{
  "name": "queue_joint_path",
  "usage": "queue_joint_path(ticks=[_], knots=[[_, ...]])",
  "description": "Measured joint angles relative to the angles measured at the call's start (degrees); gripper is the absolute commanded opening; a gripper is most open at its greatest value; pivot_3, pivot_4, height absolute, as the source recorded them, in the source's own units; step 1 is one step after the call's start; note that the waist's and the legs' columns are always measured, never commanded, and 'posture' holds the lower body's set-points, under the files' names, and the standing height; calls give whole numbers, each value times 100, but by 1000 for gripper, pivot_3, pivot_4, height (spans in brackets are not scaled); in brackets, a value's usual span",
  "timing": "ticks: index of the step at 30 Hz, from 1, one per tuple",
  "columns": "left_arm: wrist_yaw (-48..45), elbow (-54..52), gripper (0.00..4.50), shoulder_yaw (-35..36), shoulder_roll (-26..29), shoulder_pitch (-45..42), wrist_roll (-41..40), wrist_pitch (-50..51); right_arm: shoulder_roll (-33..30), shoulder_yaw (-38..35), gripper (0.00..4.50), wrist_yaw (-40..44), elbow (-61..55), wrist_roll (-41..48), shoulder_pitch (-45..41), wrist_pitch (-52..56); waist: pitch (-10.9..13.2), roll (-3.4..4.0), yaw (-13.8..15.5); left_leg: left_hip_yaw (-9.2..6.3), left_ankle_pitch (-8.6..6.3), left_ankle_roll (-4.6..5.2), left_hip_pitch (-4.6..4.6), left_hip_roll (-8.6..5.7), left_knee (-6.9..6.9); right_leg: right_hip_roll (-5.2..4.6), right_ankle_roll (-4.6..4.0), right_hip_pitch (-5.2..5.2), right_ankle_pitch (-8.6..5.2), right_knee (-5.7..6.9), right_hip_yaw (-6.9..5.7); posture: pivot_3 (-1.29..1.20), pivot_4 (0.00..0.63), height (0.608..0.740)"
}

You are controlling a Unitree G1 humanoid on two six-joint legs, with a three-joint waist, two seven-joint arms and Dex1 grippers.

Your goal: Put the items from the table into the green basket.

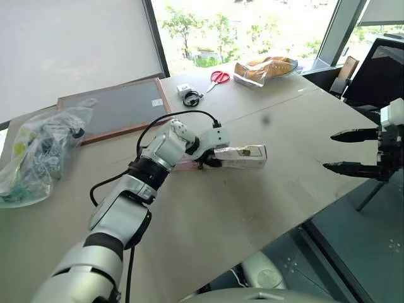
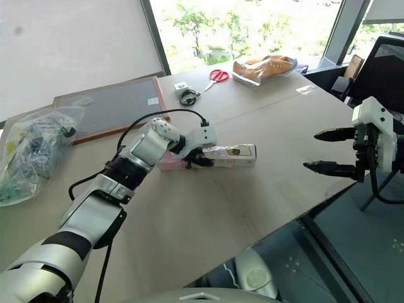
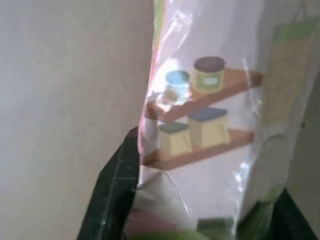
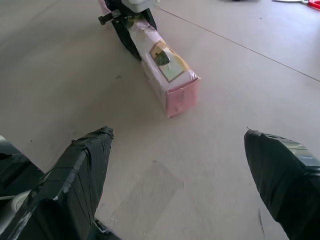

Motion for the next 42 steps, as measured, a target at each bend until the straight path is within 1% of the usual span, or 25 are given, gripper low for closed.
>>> queue_joint_path(ticks=[5, 6, 10, 12, 13, 15, 16, 18, 20, 22, 23, 25, 27, 29, 34, 37, 40, 42], knots=[[-65, -281, 877, 291, 31, 224, -210, -33, 131, -58, 4500, -19, -97, -100, 78, 4, -12, 21, 46, 0, 0, 0, -1, 0, 0, 0, 0, -2, 0, 1, -1, -450, 45, 740], [-97, -337, 877, 345, 47, 261, -270, -29, 147, -63, 4500, -23, -116, -101, 82, 4, -13, 21, 47, 0, 0, 0, -2, 0, 0, 0, -1, -2, 0, 1, -1, -450, 36, 740], [-326, -860, 877, 1162, 117, 577, -1120, 399, 415, -199, 4500, -226, -394, -90, 107, 12, -15, 24, 60, 0, -1, 0, -7, 0, 2, 0, -1, -6, 0, 1, -1, -434, 28, 740], [-141, -833, 877, 1687, 42, 601, -1599, 760, 725, -202, 4500, -512, -610, -72, -31, 28, -15, 24, 83, -1, 0, 0, -10, -1, 12, -2, 1, -6, 2, 5, -3, -399, 19, 740], [83, -747, 877, 1943, -5, 555, -1731, 863, 842, -193, 4500, -641, -696, -71, -115, 29, -15, 24, 89, -1, 0, 0, -11, -2, 17, -2, 2, -7, 3, 9, -2, -388, 16, 740], [949, -171, 877, 2783, -89, 211, -2089, 948, 1153, -120, 4500, -983, -929, -58, -416, 43, -15, 23, 97, -2, 2, -2, -14, -3, 22, 0, 11, -13, 11, 13, -2, -362, 11, 740], [1500, 182, 877, 3315, -64, -86, -2211, 939, 1291, -80, 4500, -1116, -1081, -9, -554, 81, -16, 22, 100, -4, 3, -4, -15, -3, 21, 3, 13, -17, 13, 14, -3, -346, 7, 740], [2472, 603, 877, 4041, 103, -520, -2357, 656, 1549, 66, 4500, -1349, -1190, 60, -901, 185, -23, 21, 107, -5, 4, -6, -12, -3, 19, 7, 11, -18, 15, 17, -1, -322, 1, 740], [3586, 1111, 877, 4722, 405, -940, -2416, 41, 1889, 336, 4500, -1617, -1237, 83, -1403, 278, -32, 21, 120, -5, 4, -6, -17, -6, 11, 6, 9, -29, 16, 16, 2, -280, 0, 740], [4582, 1695, 877, 5184, 941, -1127, -2380, -680, 2257, 711, 4500, -1769, -1231, 19, -1942, 294, -39, 24, 114, -3, 8, -13, -28, -13, 3, 6, 7, -53, 17, 25, 12, -256, 0, 740], [4876, 1895, 877, 5311, 1152, -1154, -2330, -890, 2363, 832, 4500, -1800, -1235, -7, -2092, 293, -41, 22, 112, -3, 11, -18, -38, -16, 1, 5, 7, -70, 17, 33, 15, -240, 0, 740], [5544, 2434, 877, 5478, 1725, -1143, -2143, -1468, 2668, 1130, 4500, -1868, -1136, -109, -2471, 295, -49, 13, 207, -4, 25, -41, -65, -20, 7, 1, 6, -108, 17, 67, 10, -220, 0, 740], [5907, 2861, 877, 5475, 2141, -1119, -2000, -1861, 2992, 1352, 4500, -1883, -996, -148, -2836, 290, -58, -1, 364, -10, 30, -48, -96, -28, 17, -5, 5, -139, 18, 94, 7, -198, 0, 740], [6121, 3278, 877, 5447, 2534, -1079, -1857, -2175, 3322, 1552, 4500, -1888, -887, -203, -3199, 246, -73, -25, 565, -12, 30, -49, -105, -35, 17, -12, 5, -150, 18, 92, 5, -179, 0, 740], [6219, 3934, 877, 5282, 3166, -850, -1672, -2567, 3634, 1705, 4500, -1731, -771, -231, -3382, 199, -121, -96, 1065, -31, 29, -51, -117, -46, 15, -22, 2, -151, 17, 70, -8, -153, 0, 740], [6236, 4154, 877, 5251, 3285, -747, -1672, -2716, 3713, 1713, 4500, -1611, -765, -229, -3387, 174, -135, -116, 1320, -43, 28, -52, -131, -56, 15, -36, 1, -152, 18, 56, -26, -149, 0, 740], [6233, 4234, 877, 5215, 3461, -491, -1670, -2907, 3847, 1760, 4500, -1542, -783, -206, -3451, 167, -156, -117, 1342, -44, 28, -52, -132, -57, 11, -38, -1, -155, 18, 54, -29, -147, 0, 740], [6235, 4310, 877, 5132, 3565, -282, -1658, -3032, 3896, 1765, 4500, -1521, -785, -205, -3485, 173, -166, -112, 1265, -25, 28, -53, -123, -54, 3, -38, -4, -165, 18, 62, -29, -147, 0, 740]])
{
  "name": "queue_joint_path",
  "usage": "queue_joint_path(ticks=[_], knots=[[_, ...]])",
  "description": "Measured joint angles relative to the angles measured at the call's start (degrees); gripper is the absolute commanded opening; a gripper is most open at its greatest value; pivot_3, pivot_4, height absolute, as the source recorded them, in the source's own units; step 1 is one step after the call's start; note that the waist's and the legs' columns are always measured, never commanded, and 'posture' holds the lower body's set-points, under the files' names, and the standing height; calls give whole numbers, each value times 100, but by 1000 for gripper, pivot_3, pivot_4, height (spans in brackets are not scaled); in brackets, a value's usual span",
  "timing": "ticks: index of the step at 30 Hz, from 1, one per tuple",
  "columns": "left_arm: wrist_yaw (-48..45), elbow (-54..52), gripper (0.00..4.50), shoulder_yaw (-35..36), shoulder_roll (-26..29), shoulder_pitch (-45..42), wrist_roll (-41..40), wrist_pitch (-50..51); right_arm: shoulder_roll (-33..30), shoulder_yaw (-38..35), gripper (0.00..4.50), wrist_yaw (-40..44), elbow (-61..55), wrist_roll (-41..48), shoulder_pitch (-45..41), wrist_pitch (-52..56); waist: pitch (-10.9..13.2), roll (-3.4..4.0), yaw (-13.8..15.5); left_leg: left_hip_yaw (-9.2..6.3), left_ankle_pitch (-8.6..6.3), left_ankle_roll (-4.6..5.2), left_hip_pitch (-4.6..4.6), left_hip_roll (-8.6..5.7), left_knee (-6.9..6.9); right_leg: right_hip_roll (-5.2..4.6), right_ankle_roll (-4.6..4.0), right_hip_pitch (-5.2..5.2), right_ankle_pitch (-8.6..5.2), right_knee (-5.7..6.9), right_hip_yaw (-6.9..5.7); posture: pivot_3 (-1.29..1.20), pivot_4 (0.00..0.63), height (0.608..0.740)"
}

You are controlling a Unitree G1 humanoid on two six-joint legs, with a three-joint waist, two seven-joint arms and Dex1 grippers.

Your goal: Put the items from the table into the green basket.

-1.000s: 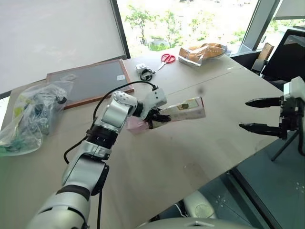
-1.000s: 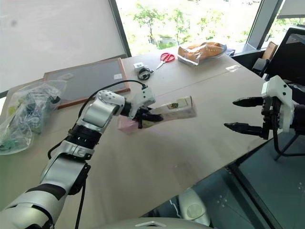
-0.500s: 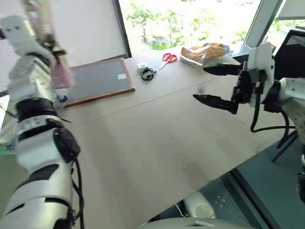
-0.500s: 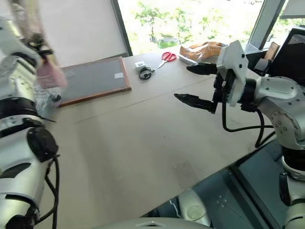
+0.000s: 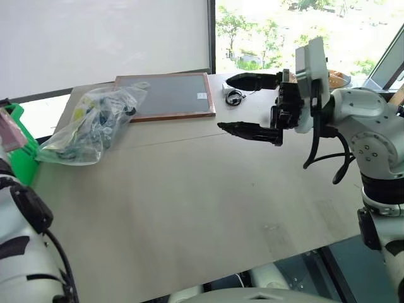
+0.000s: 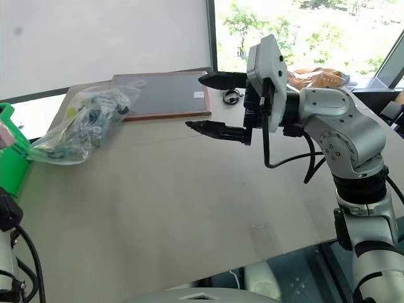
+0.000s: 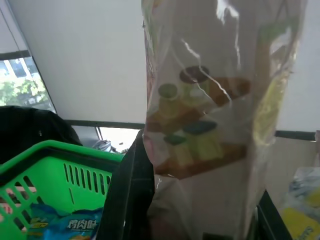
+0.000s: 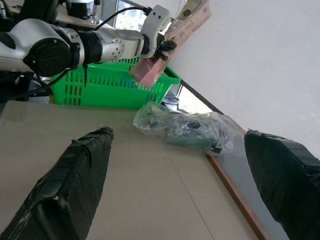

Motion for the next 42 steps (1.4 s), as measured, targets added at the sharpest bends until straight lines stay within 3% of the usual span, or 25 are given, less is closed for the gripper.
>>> queue_joint_path(ticks=[8, 12, 17, 21, 26, 33, 40, 41, 42], knots=[[-109, 291, 877, 124, 164, 257, -182, -279, 11, 149, 4500, 54, -3, -103, -13, 37, -7, -7, -257, 5, 20, -30, 4, 11, -7, 8, -34, -38, 14, 38, -16, -125, 0, 740], [-801, 90, 877, 326, 167, -454, -600, -392, 32, 190, 4500, 141, 2, -149, -14, 24, -29, -38, -124, -3, 21, -31, 1, 9, -6, 5, -39, -37, 18, 34, -28, -111, 0, 740], [-648, 55, 877, 363, 212, -605, -664, -349, 113, 245, 4500, 188, 66, -217, -34, -32, -53, -33, -25, -4, 18, -27, 1, 2, -6, 0, -39, -38, 18, 37, -29, -96, 0, 740], [-129, 264, 877, 144, 676, -218, -300, -359, 236, 326, 4500, 167, 124, -305, -167, -49, -53, -34, -50, -3, 19, -27, 2, 2, -9, 3, -39, -41, 17, 39, -29, -90, 0, 740], [-157, 326, 877, -12, 941, 178, -116, -373, 374, 333, 4500, 149, 115, -320, -299, -39, -63, -46, 128, -7, 19, -28, 2, 2, -9, 0, -39, -38, 18, 37, -36, -66, 0, 740], [-447, 466, 877, -193, 936, 927, 71, -155, 499, 336, 4500, 109, 117, -263, -346, 57, -79, -52, 375, -9, 19, -30, 3, 2, -9, -1, -42, -38, 18, 37, -43, -39, 0, 740], [-591, 475, 877, -212, 936, 1488, 63, -11, 497, 336, 4500, 221, 125, -170, -346, 98, -88, -58, 433, -10, 18, -30, 3, 2, -14, -1, -44, -38, 19, 35, -45, -26, 0, 740], [-618, 475, 1569, -148, 935, 1554, 9, 7, 497, 336, 4500, 241, 125, -157, -346, 98, -88, -58, 432, -10, 18, -30, 3, 2, -15, -1, -45, -38, 19, 36, -45, -25, 0, 740], [-681, 476, 1782, -49, 930, 1597, -73, 40, 496, 336, 4500, 277, 127, -153, -346, 93, -90, -60, 433, -10, 18, -30, 3, 2, -15, -1, -45, -38, 19, 35, -46, -16, 0, 740]])
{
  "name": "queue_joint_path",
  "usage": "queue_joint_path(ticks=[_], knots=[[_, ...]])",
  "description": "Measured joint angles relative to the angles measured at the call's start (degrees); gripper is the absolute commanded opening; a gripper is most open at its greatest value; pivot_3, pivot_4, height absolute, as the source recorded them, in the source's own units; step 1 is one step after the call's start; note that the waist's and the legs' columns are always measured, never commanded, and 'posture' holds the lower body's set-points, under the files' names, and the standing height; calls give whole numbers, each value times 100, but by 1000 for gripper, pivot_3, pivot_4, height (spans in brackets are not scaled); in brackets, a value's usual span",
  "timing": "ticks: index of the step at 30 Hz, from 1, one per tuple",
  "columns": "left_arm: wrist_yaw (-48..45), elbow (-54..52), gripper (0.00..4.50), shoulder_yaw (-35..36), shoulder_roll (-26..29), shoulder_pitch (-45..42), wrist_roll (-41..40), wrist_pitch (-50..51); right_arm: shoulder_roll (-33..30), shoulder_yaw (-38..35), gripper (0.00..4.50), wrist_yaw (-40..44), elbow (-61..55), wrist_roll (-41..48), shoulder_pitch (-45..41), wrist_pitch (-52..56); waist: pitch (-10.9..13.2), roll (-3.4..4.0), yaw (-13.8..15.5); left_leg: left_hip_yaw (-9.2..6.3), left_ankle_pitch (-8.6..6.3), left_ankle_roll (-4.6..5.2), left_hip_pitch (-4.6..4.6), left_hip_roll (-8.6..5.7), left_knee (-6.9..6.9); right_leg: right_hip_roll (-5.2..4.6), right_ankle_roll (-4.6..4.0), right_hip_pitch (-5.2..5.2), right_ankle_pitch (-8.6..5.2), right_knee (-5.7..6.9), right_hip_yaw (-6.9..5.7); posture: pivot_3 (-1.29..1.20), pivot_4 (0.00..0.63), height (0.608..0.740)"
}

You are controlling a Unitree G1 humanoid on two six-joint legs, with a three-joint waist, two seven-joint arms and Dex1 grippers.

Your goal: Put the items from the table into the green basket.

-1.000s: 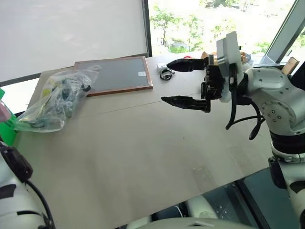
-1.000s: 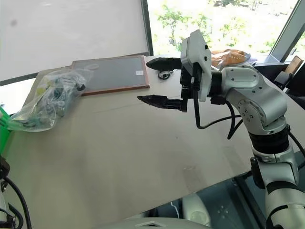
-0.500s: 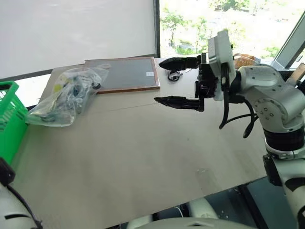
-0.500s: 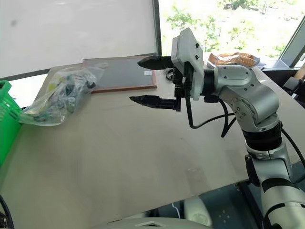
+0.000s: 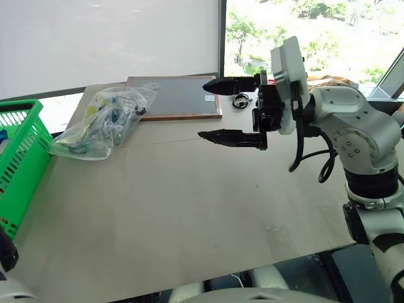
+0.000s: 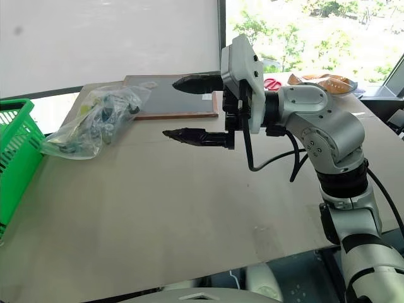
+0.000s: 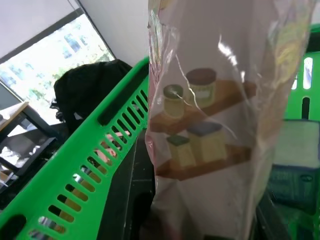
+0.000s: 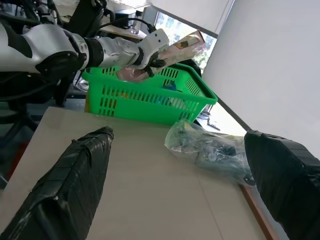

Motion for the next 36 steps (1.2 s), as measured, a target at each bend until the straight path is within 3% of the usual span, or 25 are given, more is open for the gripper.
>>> queue_joint_path(ticks=[5, 13, 16, 19, 22, 26, 31, 36], knots=[[-26, -26, 4157, 207, -3, 53, -189, -3, -9, 0, 4500, 148, 2, 9, 0, -29, -3, 2, 45, 1, 0, 0, 1, 0, 0, -1, -1, 1, 0, 0, 0, -6, 0, 740], [-259, -697, 4157, 378, -439, -641, -564, -317, -102, -1, 4500, 326, 151, -66, -8, -154, -18, 1, 266, 1, 1, -1, 1, 0, -1, -3, -5, 3, 3, -1, -6, -6, 0, 740], [-600, -1659, 4157, 380, -1169, -869, -856, -322, -280, -61, 4500, 220, 198, -229, 106, -252, -43, 0, 351, -3, 1, -1, 1, -2, -1, -8, -6, 9, 4, -3, -12, -6, 0, 740], [-935, -3043, 4348, 265, -2043, -797, -1414, 366, -388, -159, 4500, -40, 153, -442, 514, -300, -66, 0, 404, -2, 0, 1, 0, -3, 3, -10, -7, 13, 5, -2, -10, -35, 0, 740], [-1131, -5439, 4348, -203, -3134, 139, -2177, 1588, -649, -463, 4500, -509, -133, -616, 1446, -232, -104, 39, 349, 7, -8, 15, 2, -6, 5, -9, -6, 11, 5, -2, 9, -84, 0, 740], [-1161, -7055, 4348, -942, -3688, 1124, -2569, 2861, -1002, -920, 4500, -910, -556, -645, 2402, -25, -99, 49, 73, 18, -7, 15, 2, 2, 1, 7, -7, 2, 4, -5, 27, -130, 0, 740], [-1582, -8784, 4348, -1412, -3523, 2293, -2774, 3627, -1372, -1786, 4500, -1383, -1354, -630, 3907, 234, -115, 92, -129, 27, -11, 20, 37, 29, -15, 27, -23, 29, -5, -19, 40, -162, 3, 740], [-1833, -9358, 4348, -1416, -3431, 2968, -2889, 4036, -1497, -2285, 4500, -1638, -1727, -683, 4999, 275, -85, 146, -92, 25, -1, 6, 143, 35, -46, 35, -45, 135, 4, -51, 35, -177, 16, 740]])
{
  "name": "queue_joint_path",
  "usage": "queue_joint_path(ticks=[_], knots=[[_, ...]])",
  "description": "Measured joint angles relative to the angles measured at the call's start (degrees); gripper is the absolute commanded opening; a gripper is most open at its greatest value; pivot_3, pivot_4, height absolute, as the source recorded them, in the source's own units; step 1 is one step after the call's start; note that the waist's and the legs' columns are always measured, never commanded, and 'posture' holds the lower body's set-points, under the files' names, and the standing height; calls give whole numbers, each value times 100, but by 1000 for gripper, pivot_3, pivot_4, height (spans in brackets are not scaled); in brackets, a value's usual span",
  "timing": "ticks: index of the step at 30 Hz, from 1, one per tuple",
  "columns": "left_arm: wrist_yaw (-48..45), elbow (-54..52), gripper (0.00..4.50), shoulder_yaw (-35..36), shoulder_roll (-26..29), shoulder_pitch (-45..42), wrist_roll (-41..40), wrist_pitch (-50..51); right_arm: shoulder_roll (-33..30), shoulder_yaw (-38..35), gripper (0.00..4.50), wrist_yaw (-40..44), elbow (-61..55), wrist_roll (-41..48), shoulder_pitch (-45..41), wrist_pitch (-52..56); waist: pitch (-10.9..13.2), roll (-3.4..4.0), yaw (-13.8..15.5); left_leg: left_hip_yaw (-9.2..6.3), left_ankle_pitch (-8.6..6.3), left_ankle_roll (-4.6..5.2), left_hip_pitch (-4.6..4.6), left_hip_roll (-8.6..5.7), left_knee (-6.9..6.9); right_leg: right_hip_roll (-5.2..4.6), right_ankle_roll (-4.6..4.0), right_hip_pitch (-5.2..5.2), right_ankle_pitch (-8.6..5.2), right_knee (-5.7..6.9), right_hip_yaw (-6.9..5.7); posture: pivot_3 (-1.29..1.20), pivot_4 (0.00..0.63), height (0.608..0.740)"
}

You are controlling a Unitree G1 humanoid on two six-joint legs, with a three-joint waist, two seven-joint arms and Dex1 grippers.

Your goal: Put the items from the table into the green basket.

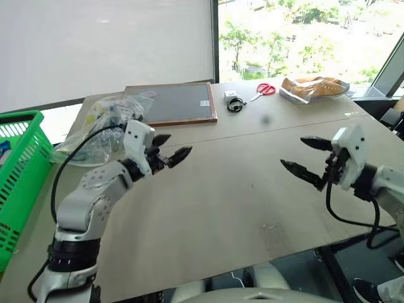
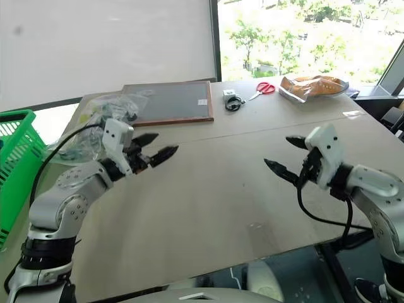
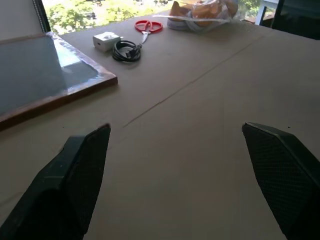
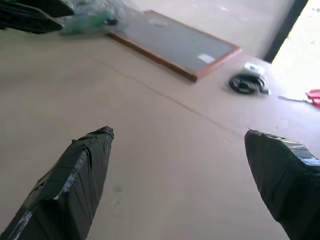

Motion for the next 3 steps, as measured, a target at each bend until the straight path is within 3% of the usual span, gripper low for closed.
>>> queue_joint_path(ticks=[3], knots=[[-15, -268, 4348, 19, 28, 304, 7, 40, 17, -136, 4500, -108, -62, -2, 226, -31, -1, 11, 6, 0, 4, -3, 18, 16, -8, 24, -19, 20, 1, -25, -1, -151, 26, 740]])
